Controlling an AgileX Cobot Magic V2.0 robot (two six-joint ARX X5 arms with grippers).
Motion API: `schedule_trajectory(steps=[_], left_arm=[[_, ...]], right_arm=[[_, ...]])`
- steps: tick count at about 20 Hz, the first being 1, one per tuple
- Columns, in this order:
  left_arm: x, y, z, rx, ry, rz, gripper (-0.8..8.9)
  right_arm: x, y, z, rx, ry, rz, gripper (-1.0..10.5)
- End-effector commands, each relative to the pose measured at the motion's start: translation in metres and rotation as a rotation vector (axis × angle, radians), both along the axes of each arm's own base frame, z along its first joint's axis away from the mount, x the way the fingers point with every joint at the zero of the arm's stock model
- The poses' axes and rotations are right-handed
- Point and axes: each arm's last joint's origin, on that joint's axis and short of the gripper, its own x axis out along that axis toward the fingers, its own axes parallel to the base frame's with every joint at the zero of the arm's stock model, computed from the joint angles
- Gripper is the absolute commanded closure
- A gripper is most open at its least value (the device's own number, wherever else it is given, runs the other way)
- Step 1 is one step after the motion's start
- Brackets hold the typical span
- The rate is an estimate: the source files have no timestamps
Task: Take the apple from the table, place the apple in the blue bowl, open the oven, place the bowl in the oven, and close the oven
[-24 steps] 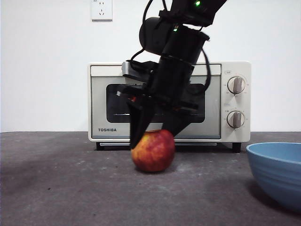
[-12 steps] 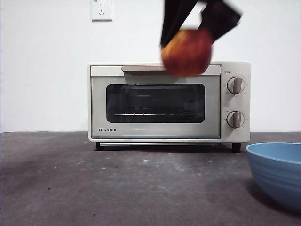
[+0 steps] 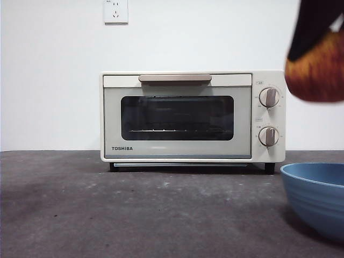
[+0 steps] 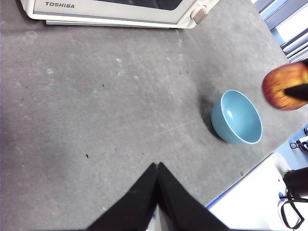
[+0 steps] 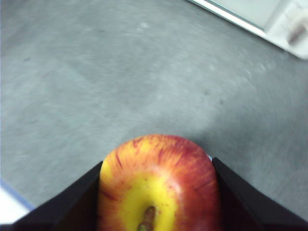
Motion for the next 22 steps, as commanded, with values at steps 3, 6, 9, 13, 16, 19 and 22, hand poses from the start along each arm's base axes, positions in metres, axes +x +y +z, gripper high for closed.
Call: schedule_trajectory(steps=[3, 6, 9, 13, 16, 19, 22], left_arm=[[0.001, 0.000, 0.006, 0.004, -0.029, -0.010, 8.06], [0.001, 0.000, 0.006, 0.004, -0.029, -0.010, 8.06], [0.001, 0.000, 0.006, 0.004, -0.029, -0.010, 8.06], [0.001, 0.000, 0.006, 0.004, -0.029, -0.010, 8.06], [0.001, 0.000, 0.006, 0.004, -0.029, -0.010, 8.06], [0.001, 0.000, 0.006, 0.004, -0.029, -0.010, 8.06], [0.001, -0.001, 0.006, 0.004, -0.029, -0.011, 8.06]], right_arm=[[0.004, 0.000, -0.051, 0.014, 0.031, -0.050, 9.4], [0.004, -0.003, -0.081, -0.007, 0.035, -0.075, 9.4], [0.003, -0.006, -0.091, -0.050, 0.020, -0.107, 9.4], [0.006, -0.003, -0.095, -0.039, 0.042, -0.093, 7.8], [0.010, -0.002, -0.102, -0.069, 0.077, -0.101, 7.3], [0.011, -0.001, -0.104, -0.075, 0.088, -0.104, 6.5], [0.012, 0.000, -0.103, -0.067, 0.077, -0.103, 6.2]])
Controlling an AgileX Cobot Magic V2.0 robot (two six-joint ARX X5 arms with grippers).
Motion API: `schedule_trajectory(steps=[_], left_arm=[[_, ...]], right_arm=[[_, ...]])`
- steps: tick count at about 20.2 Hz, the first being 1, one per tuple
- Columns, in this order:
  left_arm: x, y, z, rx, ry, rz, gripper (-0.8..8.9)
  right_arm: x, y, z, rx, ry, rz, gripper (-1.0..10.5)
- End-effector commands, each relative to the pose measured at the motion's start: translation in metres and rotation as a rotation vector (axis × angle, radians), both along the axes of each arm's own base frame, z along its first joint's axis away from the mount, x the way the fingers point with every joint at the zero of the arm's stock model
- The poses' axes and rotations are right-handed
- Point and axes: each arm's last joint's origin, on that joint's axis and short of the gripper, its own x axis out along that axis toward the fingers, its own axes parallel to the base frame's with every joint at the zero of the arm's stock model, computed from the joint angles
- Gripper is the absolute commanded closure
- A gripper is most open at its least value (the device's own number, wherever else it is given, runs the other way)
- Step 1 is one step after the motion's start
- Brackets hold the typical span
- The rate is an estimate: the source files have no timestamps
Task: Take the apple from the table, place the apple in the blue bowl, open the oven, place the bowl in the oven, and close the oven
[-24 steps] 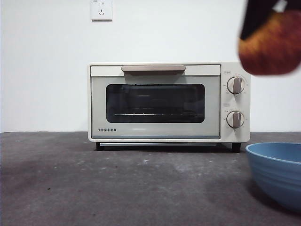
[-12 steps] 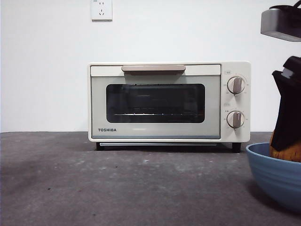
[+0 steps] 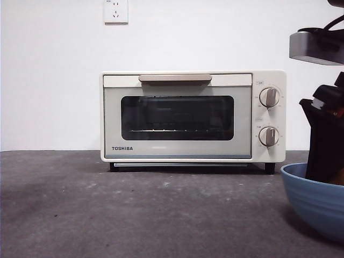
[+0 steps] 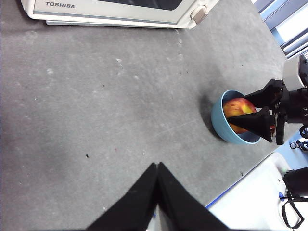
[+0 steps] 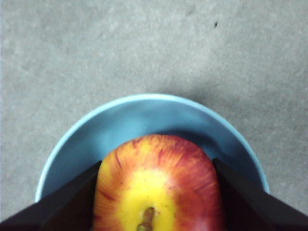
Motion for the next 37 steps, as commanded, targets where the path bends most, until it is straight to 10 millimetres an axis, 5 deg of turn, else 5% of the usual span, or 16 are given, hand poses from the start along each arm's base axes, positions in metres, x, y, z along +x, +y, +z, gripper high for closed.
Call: schedule_trajectory(steps=[1, 13, 16, 21, 25, 31, 37], left_arm=[[0.001, -0.001, 0.006, 0.004, -0.030, -0.012, 8.07], [0.001, -0.001, 0.006, 0.004, -0.031, -0.017, 8.07], [0.002, -0.001, 0.007, -0.003, -0.047, -0.013, 8.07], [0.016, -0.009, 0.016, -0.065, -0.121, -0.018, 8.06], [0.050, -0.027, 0.030, -0.141, -0.216, -0.027, 8.06], [0.122, -0.070, 0.053, -0.128, -0.280, -0.074, 8.06], [0.171, -0.100, 0.055, -0.074, -0.292, -0.100, 8.06]], right_arm=[[0.001, 0.002, 0.002, 0.015, -0.013, -0.003, 6.1], [0.005, 0.004, 0.014, 0.031, -0.038, 0.000, 5.6], [0.007, 0.006, 0.034, 0.040, -0.068, 0.005, 5.6], [0.007, 0.004, 0.098, 0.051, -0.192, -0.013, 5.6], [-0.009, -0.008, 0.129, 0.048, -0.189, -0.055, 5.7], [-0.046, -0.035, 0.140, 0.079, -0.206, -0.144, 5.7], [-0.069, -0.050, 0.145, 0.146, -0.234, -0.187, 5.7]])
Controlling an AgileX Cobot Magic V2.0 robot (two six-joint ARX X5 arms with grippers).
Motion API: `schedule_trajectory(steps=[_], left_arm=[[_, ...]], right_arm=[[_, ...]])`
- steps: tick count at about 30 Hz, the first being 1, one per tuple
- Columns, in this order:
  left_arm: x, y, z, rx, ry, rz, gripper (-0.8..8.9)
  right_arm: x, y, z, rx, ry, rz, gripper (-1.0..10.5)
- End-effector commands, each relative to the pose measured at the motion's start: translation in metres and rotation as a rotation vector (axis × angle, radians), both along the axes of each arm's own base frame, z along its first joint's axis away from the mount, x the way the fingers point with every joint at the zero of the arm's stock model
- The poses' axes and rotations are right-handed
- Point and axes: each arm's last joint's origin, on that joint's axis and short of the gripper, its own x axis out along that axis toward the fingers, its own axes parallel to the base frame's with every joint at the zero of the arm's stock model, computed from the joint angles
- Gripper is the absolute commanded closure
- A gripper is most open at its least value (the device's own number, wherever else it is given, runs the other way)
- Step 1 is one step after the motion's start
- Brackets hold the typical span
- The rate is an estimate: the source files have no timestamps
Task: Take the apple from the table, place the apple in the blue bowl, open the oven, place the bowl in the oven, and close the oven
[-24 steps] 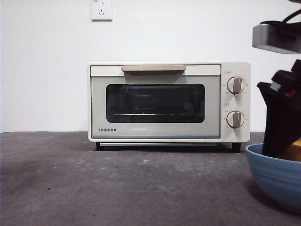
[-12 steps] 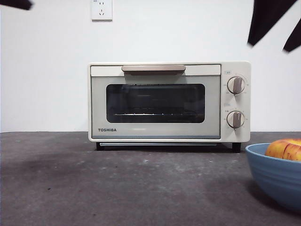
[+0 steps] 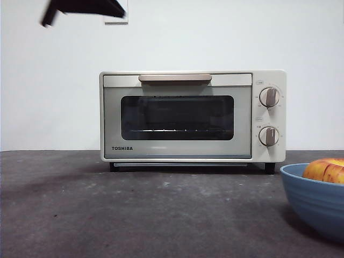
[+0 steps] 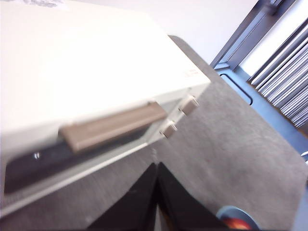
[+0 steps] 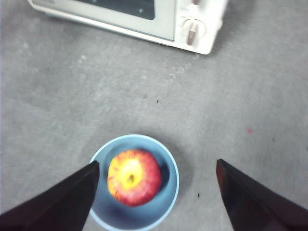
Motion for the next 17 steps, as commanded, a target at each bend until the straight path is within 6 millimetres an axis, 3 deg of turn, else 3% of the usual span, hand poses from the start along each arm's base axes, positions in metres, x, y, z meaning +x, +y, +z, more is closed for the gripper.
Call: schedule_trajectory(steps=[1, 10, 17], left_arm=[[0.025, -0.016, 0.001, 0.038, -0.032, -0.019, 8.06], [0.076, -0.053, -0.023, 0.104, -0.027, -0.023, 8.06], [0.095, -0.065, -0.050, 0.145, -0.006, 0.024, 8.06]], right_arm=[[-0.006, -0.004, 0.004, 0.045, -0.009, -0.030, 5.7], [-0.021, -0.015, 0.003, 0.049, -0.014, -0.070, 5.7], [-0.021, -0.015, 0.003, 0.051, -0.014, -0.072, 5.7]])
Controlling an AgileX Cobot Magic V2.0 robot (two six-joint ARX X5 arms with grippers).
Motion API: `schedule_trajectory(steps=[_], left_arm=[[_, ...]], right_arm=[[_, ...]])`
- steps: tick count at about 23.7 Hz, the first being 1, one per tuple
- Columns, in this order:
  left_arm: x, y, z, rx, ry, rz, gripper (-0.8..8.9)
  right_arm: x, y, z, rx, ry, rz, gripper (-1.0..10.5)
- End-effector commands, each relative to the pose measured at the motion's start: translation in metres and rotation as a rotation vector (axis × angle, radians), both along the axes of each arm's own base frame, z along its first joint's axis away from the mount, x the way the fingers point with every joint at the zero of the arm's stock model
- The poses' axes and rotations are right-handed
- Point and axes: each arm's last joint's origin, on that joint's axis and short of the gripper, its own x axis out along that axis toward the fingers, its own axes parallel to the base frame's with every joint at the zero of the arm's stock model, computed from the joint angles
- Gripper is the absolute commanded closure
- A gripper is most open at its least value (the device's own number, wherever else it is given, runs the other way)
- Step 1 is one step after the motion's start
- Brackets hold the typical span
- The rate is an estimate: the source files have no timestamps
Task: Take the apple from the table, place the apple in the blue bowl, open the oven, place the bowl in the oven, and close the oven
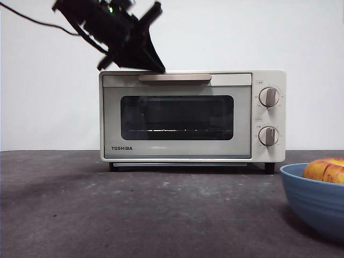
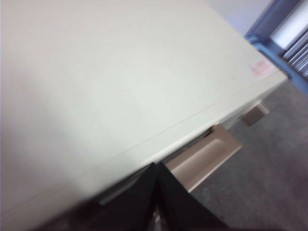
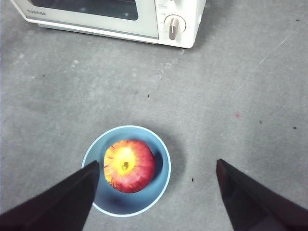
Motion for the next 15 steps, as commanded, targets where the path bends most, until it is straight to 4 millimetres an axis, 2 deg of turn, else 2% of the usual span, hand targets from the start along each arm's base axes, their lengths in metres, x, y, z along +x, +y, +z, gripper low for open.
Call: schedule_trajectory(steps=[1, 7, 15], left_arm=[[0.009, -0.007, -0.007, 0.017, -0.011, 0.009, 8.06], [0.006, -0.015, -0.020, 0.064, 0.041, -0.022, 8.06], [-0.020, -0.037, -0.036, 0.177, 0.209, -0.117, 8.06]], right_arm=[[0.000, 0.000, 0.003, 0.014, -0.005, -0.008, 5.7], [0.000, 0.000, 0.003, 0.014, -0.005, -0.008, 5.7], [0.000, 0.000, 0.003, 0.010, -0.007, -0.008, 5.7]])
